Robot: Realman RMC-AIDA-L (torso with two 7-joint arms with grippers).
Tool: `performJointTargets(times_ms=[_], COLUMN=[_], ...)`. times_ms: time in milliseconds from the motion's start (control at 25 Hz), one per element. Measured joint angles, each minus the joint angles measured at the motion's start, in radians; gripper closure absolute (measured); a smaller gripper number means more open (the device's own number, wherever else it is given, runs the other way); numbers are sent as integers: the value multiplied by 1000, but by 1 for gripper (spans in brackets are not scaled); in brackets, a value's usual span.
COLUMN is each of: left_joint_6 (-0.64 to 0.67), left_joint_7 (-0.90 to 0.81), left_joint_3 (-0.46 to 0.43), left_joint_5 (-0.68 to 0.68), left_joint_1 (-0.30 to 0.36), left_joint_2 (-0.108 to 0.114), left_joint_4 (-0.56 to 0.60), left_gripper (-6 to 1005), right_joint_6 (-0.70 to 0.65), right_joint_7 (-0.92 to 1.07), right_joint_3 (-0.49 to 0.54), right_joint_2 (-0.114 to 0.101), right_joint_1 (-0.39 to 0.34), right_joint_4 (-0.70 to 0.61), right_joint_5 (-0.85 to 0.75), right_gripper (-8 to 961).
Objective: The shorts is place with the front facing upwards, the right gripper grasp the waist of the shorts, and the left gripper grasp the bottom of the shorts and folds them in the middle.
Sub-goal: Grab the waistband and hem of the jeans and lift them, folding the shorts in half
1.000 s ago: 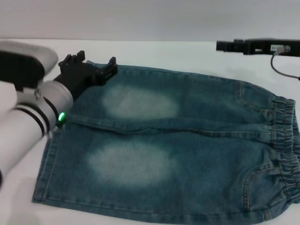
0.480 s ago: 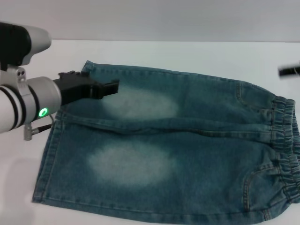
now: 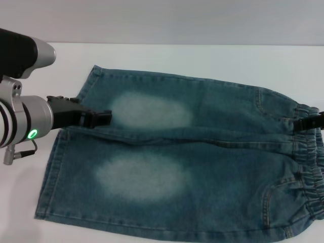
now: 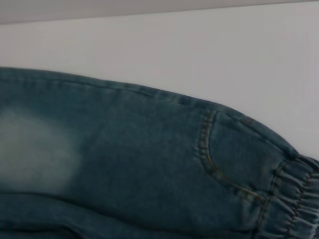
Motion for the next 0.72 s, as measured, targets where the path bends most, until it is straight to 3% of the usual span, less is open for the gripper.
performJointTargets(times_ms=[480, 520, 640, 720], left_joint_6=[-62, -180, -273, -433], left_joint_7=[15, 4, -46, -132], left_joint_3=[1, -14, -30, -21], left_joint_5=[17, 26, 71, 187], left_joint_1=[14, 18, 11, 11], left_joint_2=[3, 2, 1, 0], left_joint_4=[-57, -102, -133, -211], left_gripper=[139, 139, 138, 138], right_joint_6=[-82, -84, -82, -79], right_joint_7=[-19, -20, -21, -21], right_joint_3=[45, 47, 57, 75], right_joint_2=[3, 4, 6, 7], right_joint_1=[-95, -103, -124, -139], right_joint_4=[-74, -75, -66, -60], right_joint_5=[153, 161, 189, 200], right_gripper=[225, 225, 225, 225])
